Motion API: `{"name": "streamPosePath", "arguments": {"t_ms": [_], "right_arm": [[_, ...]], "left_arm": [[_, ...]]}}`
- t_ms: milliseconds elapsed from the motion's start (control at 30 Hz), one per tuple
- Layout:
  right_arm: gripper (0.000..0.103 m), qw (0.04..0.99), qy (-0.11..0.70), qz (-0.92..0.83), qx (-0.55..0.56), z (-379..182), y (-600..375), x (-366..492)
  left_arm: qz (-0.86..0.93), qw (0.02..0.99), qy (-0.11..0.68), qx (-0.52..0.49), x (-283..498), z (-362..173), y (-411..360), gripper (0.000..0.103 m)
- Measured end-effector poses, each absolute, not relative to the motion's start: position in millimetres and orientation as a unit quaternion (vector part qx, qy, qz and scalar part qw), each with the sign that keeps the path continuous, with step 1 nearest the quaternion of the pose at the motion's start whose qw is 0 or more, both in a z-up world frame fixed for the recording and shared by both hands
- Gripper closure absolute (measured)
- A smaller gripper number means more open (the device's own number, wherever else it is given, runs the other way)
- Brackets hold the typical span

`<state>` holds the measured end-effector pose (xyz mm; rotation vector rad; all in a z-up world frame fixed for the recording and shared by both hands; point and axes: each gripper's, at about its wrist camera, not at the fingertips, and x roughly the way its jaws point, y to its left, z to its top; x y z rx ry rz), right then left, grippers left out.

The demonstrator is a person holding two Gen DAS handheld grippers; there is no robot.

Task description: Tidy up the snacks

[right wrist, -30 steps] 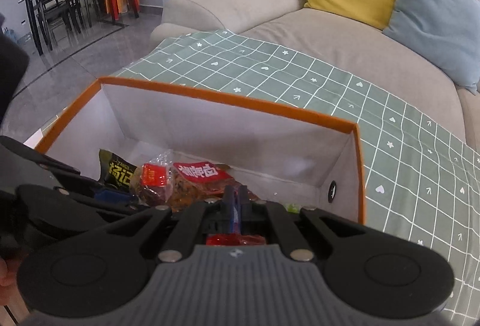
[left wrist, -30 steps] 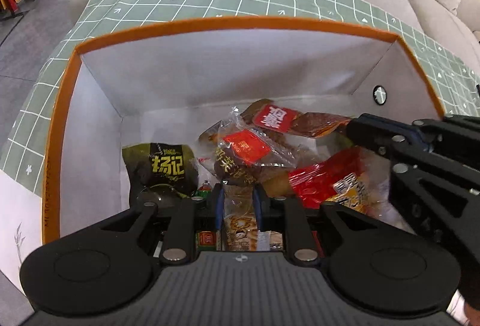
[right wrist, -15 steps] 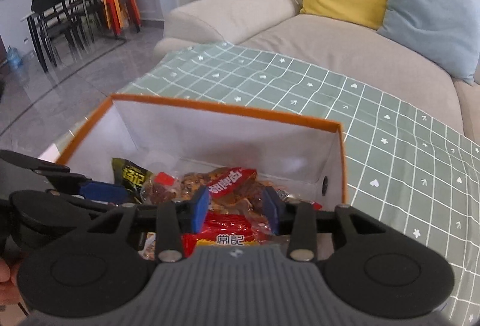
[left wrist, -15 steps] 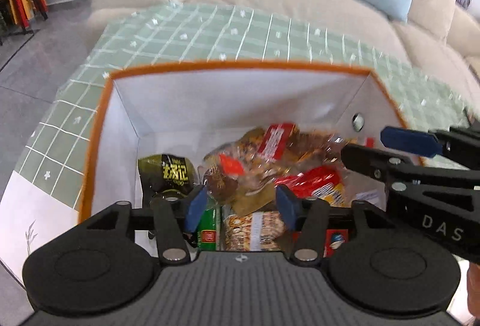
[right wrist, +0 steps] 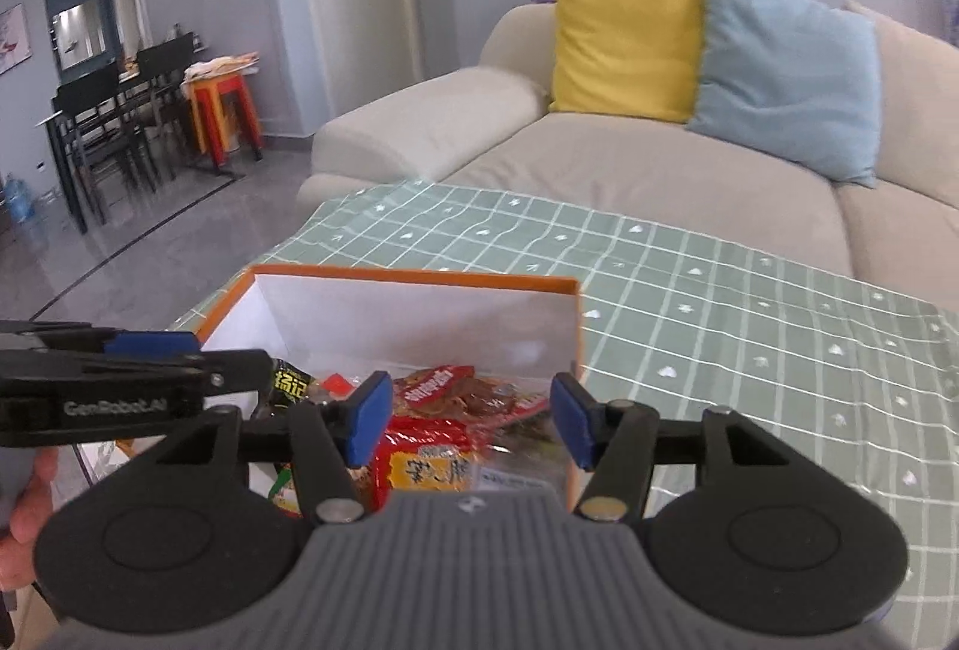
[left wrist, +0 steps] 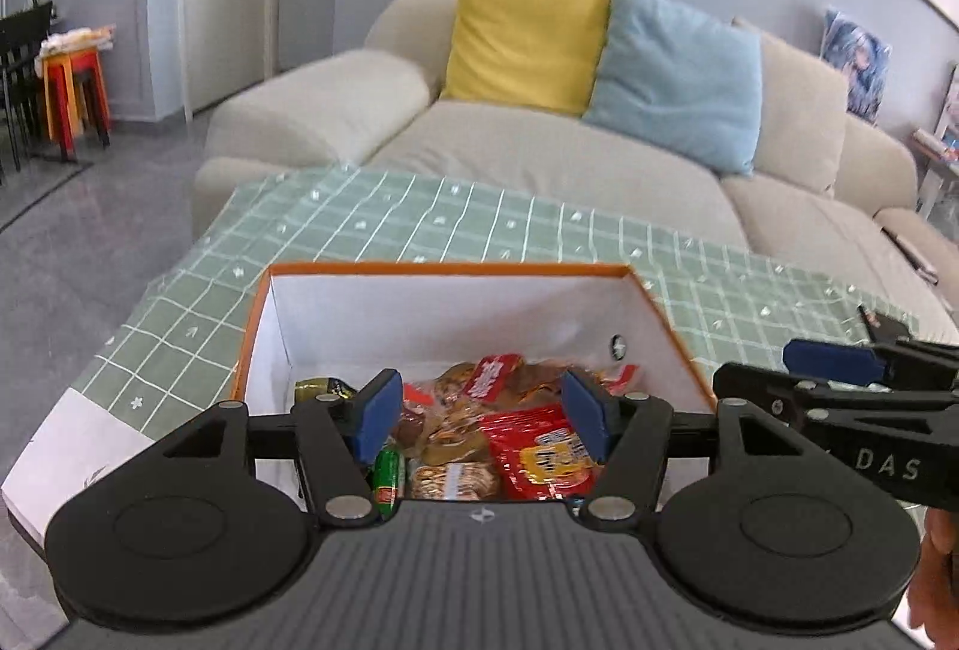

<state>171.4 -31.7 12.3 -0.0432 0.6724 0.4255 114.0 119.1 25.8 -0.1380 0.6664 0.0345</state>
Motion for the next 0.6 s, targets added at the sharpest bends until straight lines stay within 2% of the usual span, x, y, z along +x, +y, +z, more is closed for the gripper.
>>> {"name": "streamPosePath", "arguments": {"t_ms": [400, 533, 600], "right_arm": [[0.02, 0.948, 0.277, 0.158, -0.025, 38.8, -64.2, 96.8], [0.019, 0.954, 0.267, 0.138, -0.026, 40.3, -74.4, 75.1], [0.016, 0.954, 0.268, 0.132, -0.024, 37.6, -79.7, 66.4]], "left_arm": [[0.044, 0.961, 0.272, -0.02, 60.1, 45.6, 90.9, 0.031], [0.043, 0.963, 0.267, -0.001, 50.4, 40.9, 79.4, 0.031], [0.044, 0.963, 0.266, 0.01, 47.3, 38.2, 73.4, 0.029]]}}
